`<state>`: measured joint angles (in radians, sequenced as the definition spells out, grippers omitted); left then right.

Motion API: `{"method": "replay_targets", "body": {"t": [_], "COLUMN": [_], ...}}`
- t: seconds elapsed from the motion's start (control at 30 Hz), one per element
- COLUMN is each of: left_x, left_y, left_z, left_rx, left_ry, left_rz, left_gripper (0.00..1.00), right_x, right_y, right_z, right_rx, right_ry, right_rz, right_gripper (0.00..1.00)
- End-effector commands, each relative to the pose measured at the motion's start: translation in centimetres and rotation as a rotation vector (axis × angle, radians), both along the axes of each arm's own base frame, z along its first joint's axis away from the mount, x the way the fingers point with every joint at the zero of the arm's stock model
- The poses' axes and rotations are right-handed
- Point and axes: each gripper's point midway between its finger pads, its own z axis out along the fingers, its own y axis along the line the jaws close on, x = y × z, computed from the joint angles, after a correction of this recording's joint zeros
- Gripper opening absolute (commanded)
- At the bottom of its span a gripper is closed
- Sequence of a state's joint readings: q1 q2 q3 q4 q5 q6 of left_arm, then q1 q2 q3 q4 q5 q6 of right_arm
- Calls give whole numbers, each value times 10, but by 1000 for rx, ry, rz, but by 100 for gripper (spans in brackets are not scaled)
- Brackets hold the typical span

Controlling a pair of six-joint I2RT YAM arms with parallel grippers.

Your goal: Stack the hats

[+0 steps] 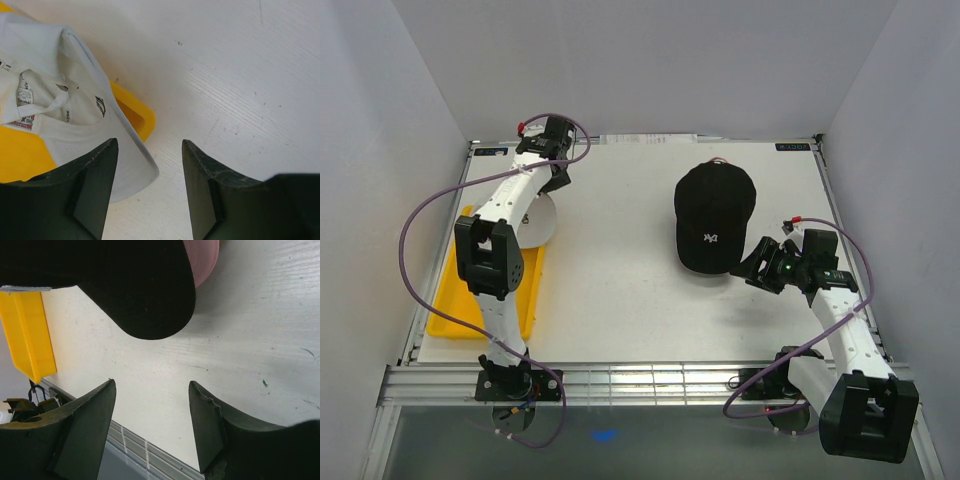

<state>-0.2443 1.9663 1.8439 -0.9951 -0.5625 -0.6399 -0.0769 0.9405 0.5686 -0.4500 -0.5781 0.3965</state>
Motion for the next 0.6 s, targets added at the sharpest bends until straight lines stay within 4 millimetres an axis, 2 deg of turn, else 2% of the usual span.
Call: {"method": "replay_targets", "body": {"t": [0.0, 0.2, 0.4, 0.5, 0.57], "left_x": [-2, -10, -10, -12, -14], "left_y": [11, 20, 23, 25, 27], "left_z": [7, -11, -16, -17, -18], "left_rx": [33, 38, 26, 17, 7], "left_ry": [6, 47, 56, 60, 62], "left_rz": [16, 49, 51, 58, 64], "left_gripper": [65, 64, 61, 57, 52], "right_x": [8, 7, 5, 5, 5], "right_y": [1, 2, 2, 2, 2], "right_z": [16, 11, 5, 5, 5], "right_rx": [0, 1, 2, 1, 2], "right_ry": [-54, -45, -37, -39, -40], "right_rz": [27, 31, 34, 35, 34], "right_gripper": [66, 66, 66, 66, 66]}}
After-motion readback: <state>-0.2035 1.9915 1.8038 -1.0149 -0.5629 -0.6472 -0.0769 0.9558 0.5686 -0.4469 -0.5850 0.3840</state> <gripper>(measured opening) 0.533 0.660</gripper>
